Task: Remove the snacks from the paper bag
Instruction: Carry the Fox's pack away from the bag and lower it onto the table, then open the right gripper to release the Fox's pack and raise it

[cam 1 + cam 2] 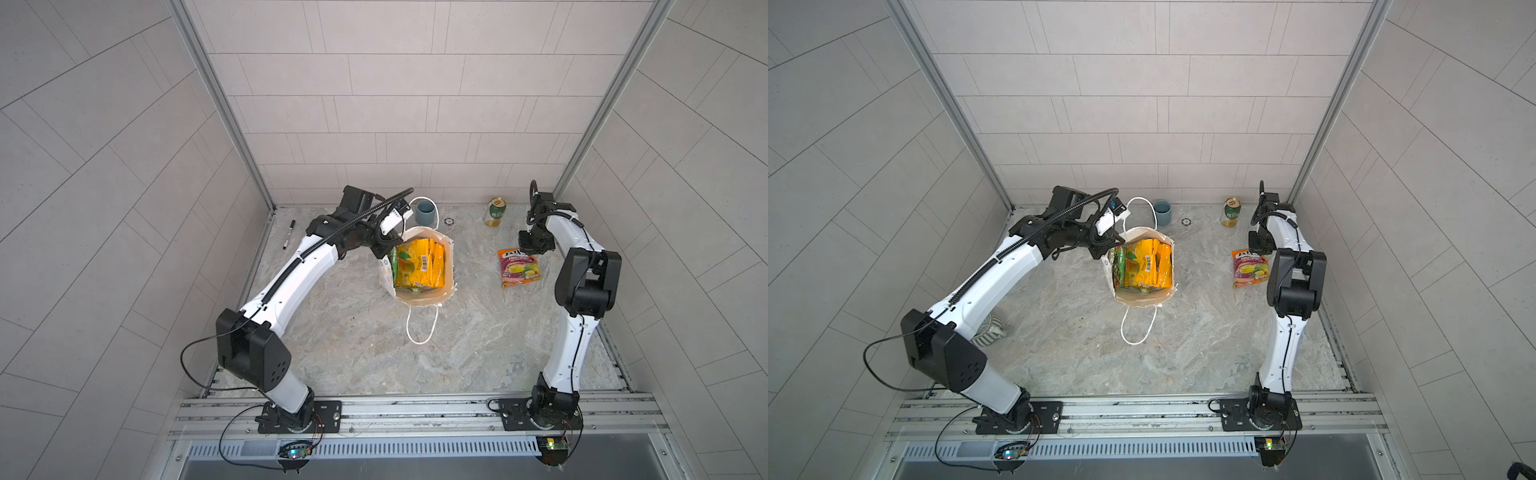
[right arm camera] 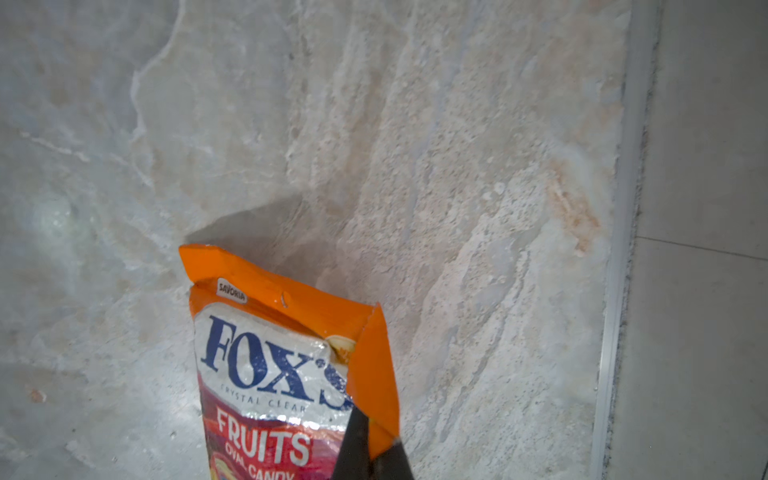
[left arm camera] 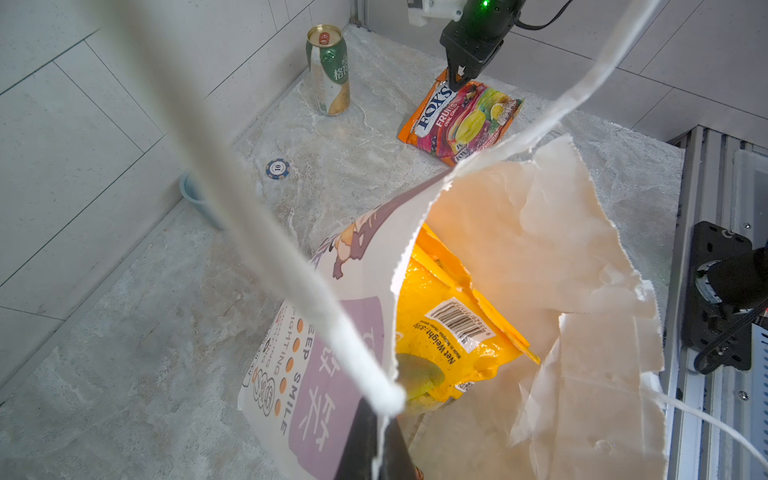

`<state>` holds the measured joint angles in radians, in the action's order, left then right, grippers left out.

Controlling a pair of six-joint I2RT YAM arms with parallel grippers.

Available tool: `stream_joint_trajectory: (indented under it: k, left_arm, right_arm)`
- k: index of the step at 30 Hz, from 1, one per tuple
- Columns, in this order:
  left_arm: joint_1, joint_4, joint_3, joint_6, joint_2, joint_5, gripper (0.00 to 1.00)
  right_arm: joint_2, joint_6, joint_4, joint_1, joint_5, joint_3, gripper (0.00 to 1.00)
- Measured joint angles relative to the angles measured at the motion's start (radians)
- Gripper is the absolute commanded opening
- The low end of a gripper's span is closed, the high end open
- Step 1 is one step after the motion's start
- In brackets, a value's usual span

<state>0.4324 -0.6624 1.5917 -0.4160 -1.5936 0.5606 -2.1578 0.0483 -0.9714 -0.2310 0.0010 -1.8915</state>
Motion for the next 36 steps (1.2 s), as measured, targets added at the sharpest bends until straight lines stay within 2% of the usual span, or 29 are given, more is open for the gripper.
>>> stream_joint_trajectory:
  k: [7, 8, 11, 15, 22, 24, 26, 30, 36]
  left_arm:
    - [0.0, 0.0, 0.0, 0.0, 0.0, 0.0, 0.0]
    - [0.0, 0.0, 0.0, 0.0, 0.0, 0.0, 0.0]
    - [0.0, 0.0, 0.0, 0.0, 0.0, 0.001, 0.0]
    - [0.0, 0.0, 0.0, 0.001, 0.0, 0.004, 0.0]
    - [0.0, 0.0, 0.0, 0.006, 0.0, 0.007, 0.0]
    - [0.0, 0.0, 0.0, 0.008, 0.0, 0.007, 0.0]
    - [0.0, 0.0, 0.0, 0.008, 0.0, 0.007, 0.0]
    - [0.0, 0.0, 0.0, 0.009, 0.0, 0.007, 0.0]
    - [0.0, 0.0, 0.0, 0.013, 0.0, 0.008, 0.0]
  right_arm:
    - [-0.061, -0.045, -0.01, -0.081, -0.022, -0.112, 0.02]
    - [-0.07, -0.048, -0.016, -0.087, -0.024, -0.133, 0.09]
    - [-0.087, -0.053, -0.026, -0.096, -0.042, -0.185, 0.15]
    - [-0.106, -0.05, -0.043, -0.097, -0.069, -0.263, 0.38]
    - [-0.106, 0.017, -0.112, -0.096, -0.052, -0.333, 0.62]
    - [-0.06, 0.052, -0.09, -0.095, -0.068, -0.253, 0.86]
    - [0.02, 0.066, -0.045, -0.094, -0.091, -0.108, 0.99]
    - [0.185, 0.108, 0.068, -0.076, -0.126, 0.195, 0.99]
    - [0.237, 0.138, 0.189, -0.04, -0.085, 0.393, 0.99]
